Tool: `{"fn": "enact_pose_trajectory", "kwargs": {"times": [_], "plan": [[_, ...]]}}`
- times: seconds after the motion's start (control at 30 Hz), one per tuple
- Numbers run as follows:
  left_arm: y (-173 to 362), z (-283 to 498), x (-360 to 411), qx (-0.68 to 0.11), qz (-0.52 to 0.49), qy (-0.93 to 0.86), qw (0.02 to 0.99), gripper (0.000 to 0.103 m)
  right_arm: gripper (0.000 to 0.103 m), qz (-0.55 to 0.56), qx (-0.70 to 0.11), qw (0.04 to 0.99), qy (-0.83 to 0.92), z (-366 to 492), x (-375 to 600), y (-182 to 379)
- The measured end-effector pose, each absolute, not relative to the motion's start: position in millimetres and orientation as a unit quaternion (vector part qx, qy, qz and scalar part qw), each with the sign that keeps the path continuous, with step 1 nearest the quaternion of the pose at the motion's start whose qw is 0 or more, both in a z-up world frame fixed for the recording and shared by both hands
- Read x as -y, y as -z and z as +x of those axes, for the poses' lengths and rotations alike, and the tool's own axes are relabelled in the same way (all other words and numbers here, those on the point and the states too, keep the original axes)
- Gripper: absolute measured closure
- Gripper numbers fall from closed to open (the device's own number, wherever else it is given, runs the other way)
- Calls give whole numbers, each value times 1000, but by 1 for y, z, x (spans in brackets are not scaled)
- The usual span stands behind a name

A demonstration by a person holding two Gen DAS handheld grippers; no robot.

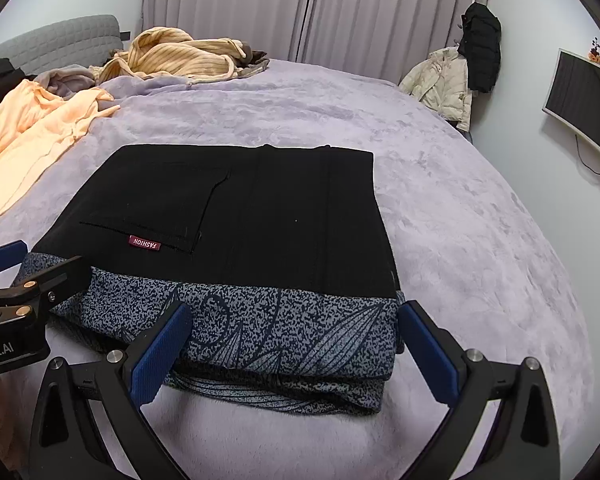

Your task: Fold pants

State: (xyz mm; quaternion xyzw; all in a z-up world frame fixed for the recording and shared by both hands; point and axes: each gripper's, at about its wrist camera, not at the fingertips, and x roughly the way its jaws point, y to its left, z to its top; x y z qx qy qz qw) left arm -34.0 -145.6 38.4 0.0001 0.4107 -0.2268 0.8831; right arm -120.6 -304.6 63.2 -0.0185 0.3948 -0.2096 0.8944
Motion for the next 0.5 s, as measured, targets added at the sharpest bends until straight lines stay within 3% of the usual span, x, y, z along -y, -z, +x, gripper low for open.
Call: {"fn": "enact_pose_trajectory", "kwargs": {"times": [0.5], "plan": [[-40,-40,142,-420,14,214,882,0,0,-16,-398,894,203,-125,298,-66]]}}
